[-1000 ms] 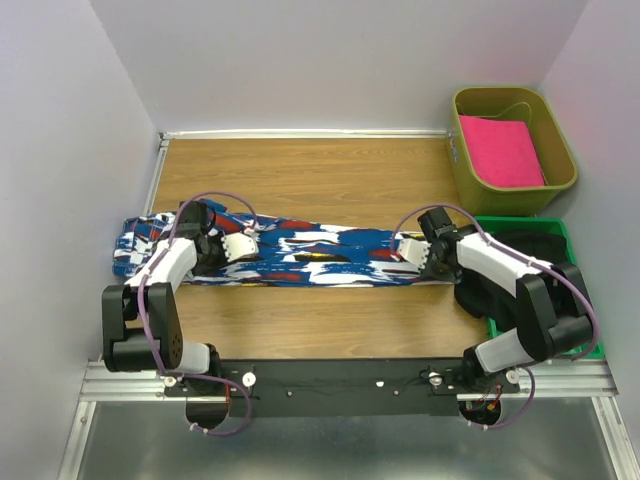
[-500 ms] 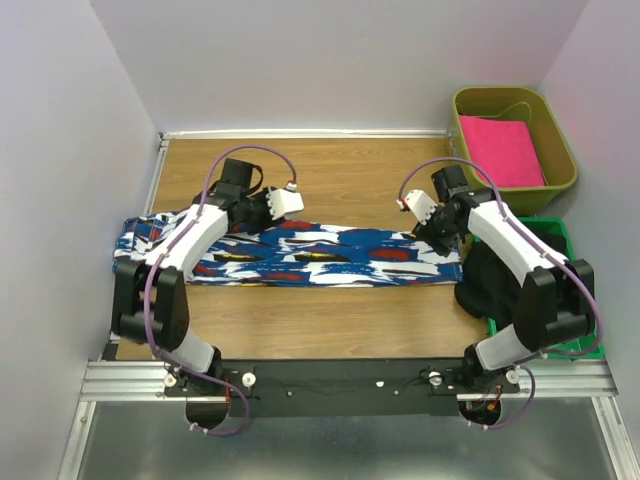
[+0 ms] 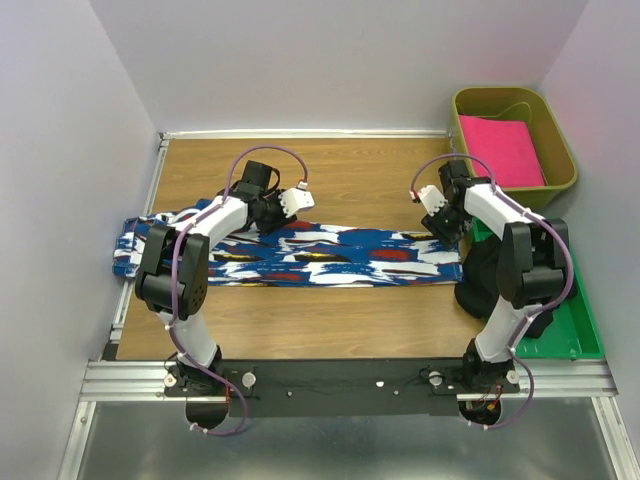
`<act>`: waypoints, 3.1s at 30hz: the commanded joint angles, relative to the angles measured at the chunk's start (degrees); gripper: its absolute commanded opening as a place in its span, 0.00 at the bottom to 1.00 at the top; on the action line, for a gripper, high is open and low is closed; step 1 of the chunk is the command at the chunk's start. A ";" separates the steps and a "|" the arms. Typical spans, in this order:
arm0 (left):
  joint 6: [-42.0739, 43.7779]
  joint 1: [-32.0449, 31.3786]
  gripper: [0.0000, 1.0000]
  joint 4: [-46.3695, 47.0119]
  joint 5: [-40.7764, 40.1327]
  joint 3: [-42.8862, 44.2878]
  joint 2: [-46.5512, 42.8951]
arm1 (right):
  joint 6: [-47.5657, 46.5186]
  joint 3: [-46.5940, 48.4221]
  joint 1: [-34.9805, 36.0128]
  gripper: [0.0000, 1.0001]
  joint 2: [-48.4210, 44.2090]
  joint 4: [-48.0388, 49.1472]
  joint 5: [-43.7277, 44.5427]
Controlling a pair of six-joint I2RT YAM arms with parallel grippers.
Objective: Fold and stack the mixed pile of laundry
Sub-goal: Fold the trousers at the center of the board.
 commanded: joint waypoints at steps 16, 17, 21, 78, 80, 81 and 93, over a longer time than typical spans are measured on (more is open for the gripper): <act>2.24 0.87 0.13 -0.24 -3.02 -0.04 1.25 | -4.82 3.90 -0.57 0.01 5.06 2.90 2.82; 2.16 0.87 0.11 -0.42 -2.84 0.04 1.16 | -4.82 5.04 -0.57 0.01 4.89 2.99 3.17; 2.42 0.96 0.06 -0.86 -2.75 -0.13 0.38 | -5.70 7.51 -0.57 0.01 4.45 2.99 4.40; -3.99 6.67 0.30 4.41 -0.74 -11.21 -2.61 | 29.72 -1.80 -6.99 0.09 12.02 4.05 -26.97; -3.91 6.67 0.32 3.97 -0.12 -11.03 -3.49 | 29.02 -2.07 -6.99 0.01 10.00 3.35 -27.59; -3.82 6.76 0.33 3.89 0.58 -11.12 -4.02 | 28.67 -1.98 -6.99 0.01 8.51 2.13 -27.24; -5.40 7.28 0.66 1.95 9.29 -8.84 -14.83 | 15.23 4.61 -21.38 0.01 -21.04 -15.70 -12.39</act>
